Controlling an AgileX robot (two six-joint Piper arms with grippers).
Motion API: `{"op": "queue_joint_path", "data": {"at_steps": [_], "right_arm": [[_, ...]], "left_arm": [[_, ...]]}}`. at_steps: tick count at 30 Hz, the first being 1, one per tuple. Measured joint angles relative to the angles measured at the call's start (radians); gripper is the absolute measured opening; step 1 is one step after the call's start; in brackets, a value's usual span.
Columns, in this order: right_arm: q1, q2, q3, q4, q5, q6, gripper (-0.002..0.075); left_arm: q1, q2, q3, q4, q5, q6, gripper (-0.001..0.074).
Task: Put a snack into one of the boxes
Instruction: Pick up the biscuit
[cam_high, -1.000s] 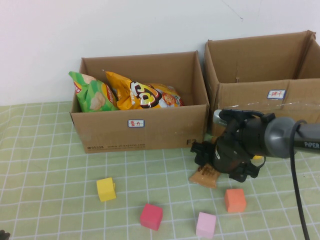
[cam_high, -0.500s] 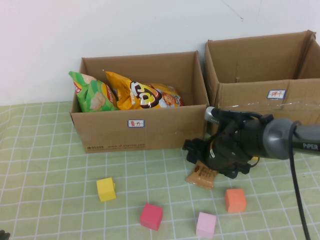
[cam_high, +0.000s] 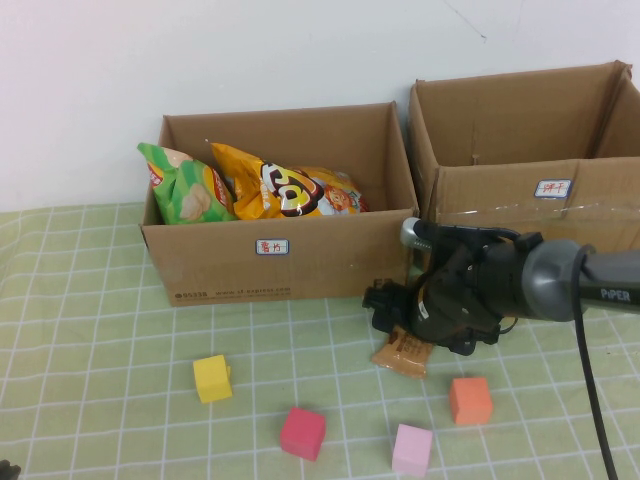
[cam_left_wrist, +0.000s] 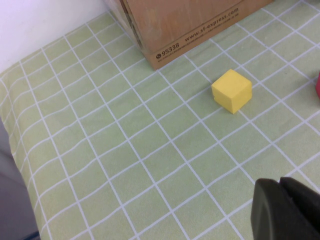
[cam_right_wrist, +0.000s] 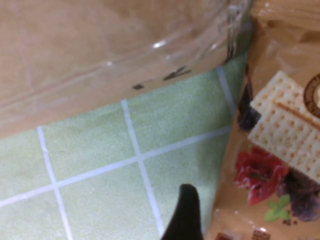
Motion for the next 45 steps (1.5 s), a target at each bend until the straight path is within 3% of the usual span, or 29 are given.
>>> {"op": "queue_joint_path", "data": {"at_steps": [25,34,45], "right_arm": [[0.012,0.010,-0.009,0.011,0.041,-0.167,0.0589],[0.012,0.010,-0.011,0.013,0.080,-0.190,0.0454],[0.012,-0.025,-0.006,0.017,0.157,-0.190,0.0404]], "left_arm": [[0.000,0.000,0.000,0.000,0.000,0.000,-0.0001],[0.000,0.000,0.000,0.000,0.000,0.000,-0.0001],[0.000,0.000,0.000,0.000,0.000,0.000,-0.0001]]}}
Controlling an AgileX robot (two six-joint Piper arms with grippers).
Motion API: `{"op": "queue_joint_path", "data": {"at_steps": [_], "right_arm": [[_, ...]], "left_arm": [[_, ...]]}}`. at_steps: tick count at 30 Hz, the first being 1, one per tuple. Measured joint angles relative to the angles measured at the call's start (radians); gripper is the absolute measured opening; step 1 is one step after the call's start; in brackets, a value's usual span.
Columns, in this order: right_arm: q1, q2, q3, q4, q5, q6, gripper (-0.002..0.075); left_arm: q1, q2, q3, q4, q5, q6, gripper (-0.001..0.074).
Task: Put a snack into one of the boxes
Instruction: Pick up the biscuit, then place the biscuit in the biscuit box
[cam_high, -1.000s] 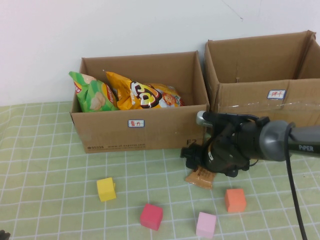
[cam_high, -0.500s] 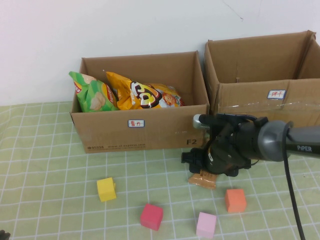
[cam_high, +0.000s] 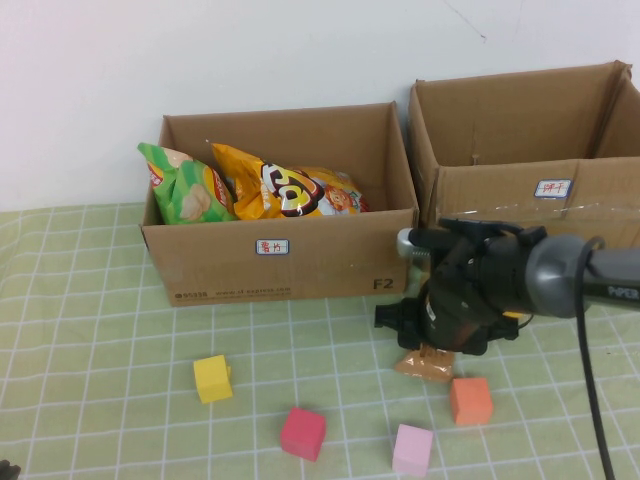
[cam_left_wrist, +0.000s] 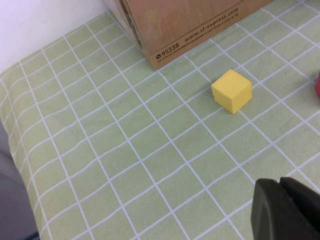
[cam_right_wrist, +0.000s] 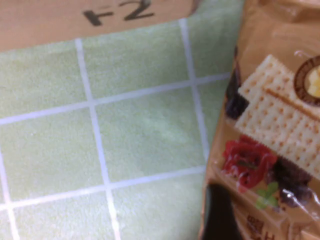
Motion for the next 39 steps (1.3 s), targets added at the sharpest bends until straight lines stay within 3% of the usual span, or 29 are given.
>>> {"op": "queue_joint_path", "data": {"at_steps": [27,32,39], "right_arm": [[0.000,-0.352,0.007,-0.016,0.141,0.000,0.0376],[0.000,-0.409,0.007,-0.179,0.046,0.000,0.0375],[0.000,-0.423,0.007,-0.668,-0.106,0.145,0.0375]], "left_arm": [[0.000,0.000,0.000,0.000,0.000,0.000,-0.0001],[0.000,0.000,0.000,-0.002,0.000,0.000,-0.0001],[0.000,0.000,0.000,-0.003,0.000,0.000,-0.0001]]}}
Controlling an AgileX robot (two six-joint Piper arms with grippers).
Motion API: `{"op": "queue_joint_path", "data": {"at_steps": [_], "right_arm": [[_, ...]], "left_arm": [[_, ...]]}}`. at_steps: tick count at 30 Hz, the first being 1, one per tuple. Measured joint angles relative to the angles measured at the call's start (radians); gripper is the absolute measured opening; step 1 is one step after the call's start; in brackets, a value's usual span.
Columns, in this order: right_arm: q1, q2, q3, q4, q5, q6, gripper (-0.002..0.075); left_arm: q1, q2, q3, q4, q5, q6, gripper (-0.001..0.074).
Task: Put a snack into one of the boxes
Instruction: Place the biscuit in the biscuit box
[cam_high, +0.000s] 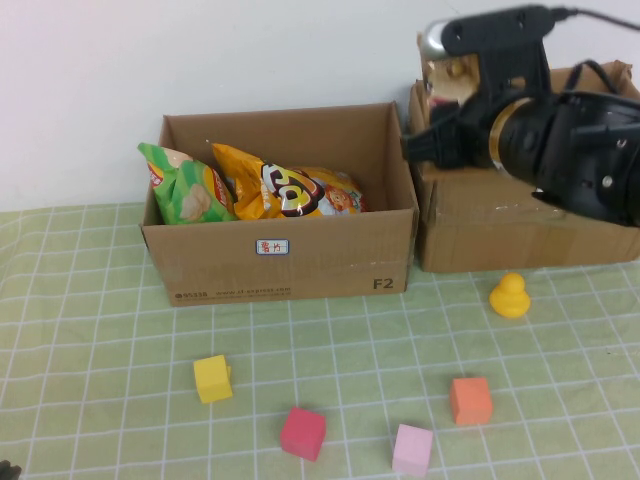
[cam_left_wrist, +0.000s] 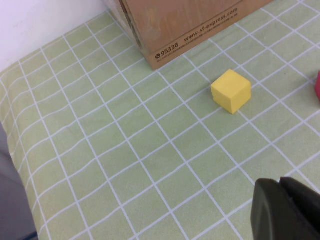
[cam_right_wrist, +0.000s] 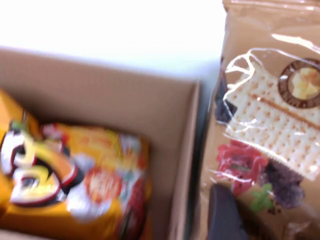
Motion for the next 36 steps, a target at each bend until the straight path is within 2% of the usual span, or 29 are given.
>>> {"op": "queue_joint_path", "data": {"at_steps": [6,10,13,19,30,36], "right_arm": [[0.000,0.010,0.000,-0.386,0.020,0.201,0.0374],[-0.002,0.036,0.000,-0.571,0.153,0.386,0.0374],[-0.029,0.057,-0.002,-0.602,0.228,0.520,0.0374],[-0.124,0.136,-0.022,-0.608,0.253,0.681,0.0374],[-0.208,0.272,-0.158,-0.612,0.123,0.712,0.0378],[-0.212,0.310,-0.242,-0.620,0.055,0.716,0.0488]], "left_arm": [[0.000,0.000,0.000,-0.002,0.000,0.000,-0.0001],[0.000,0.000,0.000,-0.004,0.000,0.000,-0.0001],[0.000,0.000,0.000,-0.004,0.000,0.000,-0.0001],[0.000,0.000,0.000,-0.004,0.000,0.000,-0.0001],[0.000,0.000,0.000,-0.005,0.000,0.002,-0.0001],[0.000,0.000,0.000,-0.005,0.000,0.002,-0.0001]]}}
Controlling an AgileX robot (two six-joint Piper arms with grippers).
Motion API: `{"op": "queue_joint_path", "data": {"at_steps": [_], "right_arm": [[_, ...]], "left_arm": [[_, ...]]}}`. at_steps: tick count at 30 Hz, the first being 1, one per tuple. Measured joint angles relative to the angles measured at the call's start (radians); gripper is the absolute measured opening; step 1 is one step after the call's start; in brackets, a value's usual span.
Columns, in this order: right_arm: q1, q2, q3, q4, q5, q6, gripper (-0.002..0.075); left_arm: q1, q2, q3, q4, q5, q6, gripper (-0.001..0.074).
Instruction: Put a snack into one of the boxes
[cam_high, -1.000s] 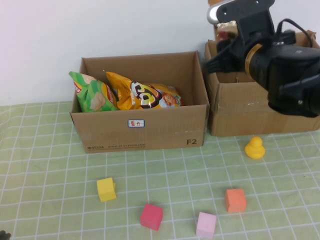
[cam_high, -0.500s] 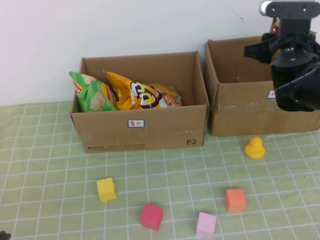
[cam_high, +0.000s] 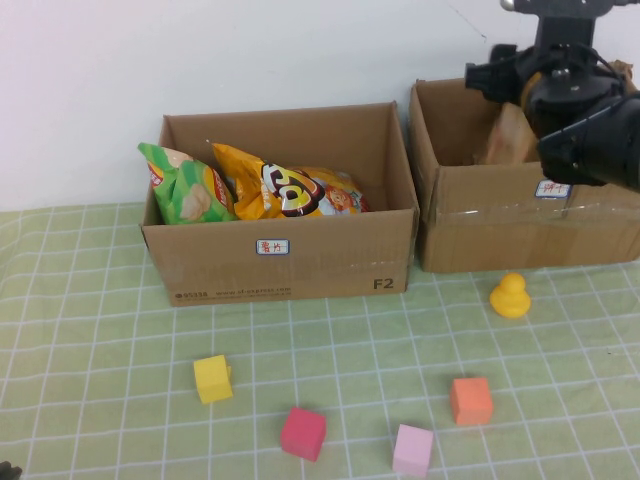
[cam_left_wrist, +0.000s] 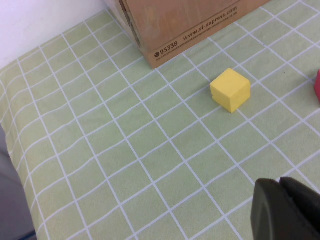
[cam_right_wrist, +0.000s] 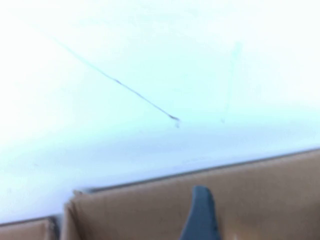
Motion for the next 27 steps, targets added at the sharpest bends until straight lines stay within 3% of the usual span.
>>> {"op": "queue_joint_path", "data": {"at_steps": [5,10,12,18,22,27], "right_arm": [[0.000,0.002,-0.018,-0.004,-0.014,0.003,0.0528],[0.002,-0.007,-0.018,0.013,-0.035,0.003,0.0511],[0.009,-0.025,-0.018,0.026,-0.059,0.003,0.0448],[0.014,-0.145,-0.018,0.028,-0.313,-0.039,0.0077],[0.015,-0.220,-0.018,-0.009,-0.534,-0.047,0.0018],[-0.006,-0.256,-0.018,-0.055,-1.023,-0.085,0.0006]], "left_arm": [[0.000,0.000,0.000,0.000,0.002,0.000,-0.0001],[0.000,0.000,0.000,-0.002,0.002,0.000,-0.0001],[0.000,0.000,0.000,-0.002,0.002,0.000,-0.0001],[0.000,0.000,0.000,0.000,0.002,0.000,-0.0001],[0.000,0.000,0.000,0.000,0.002,0.000,-0.0001],[0.000,0.000,0.000,0.002,0.000,0.000,-0.0001]]}}
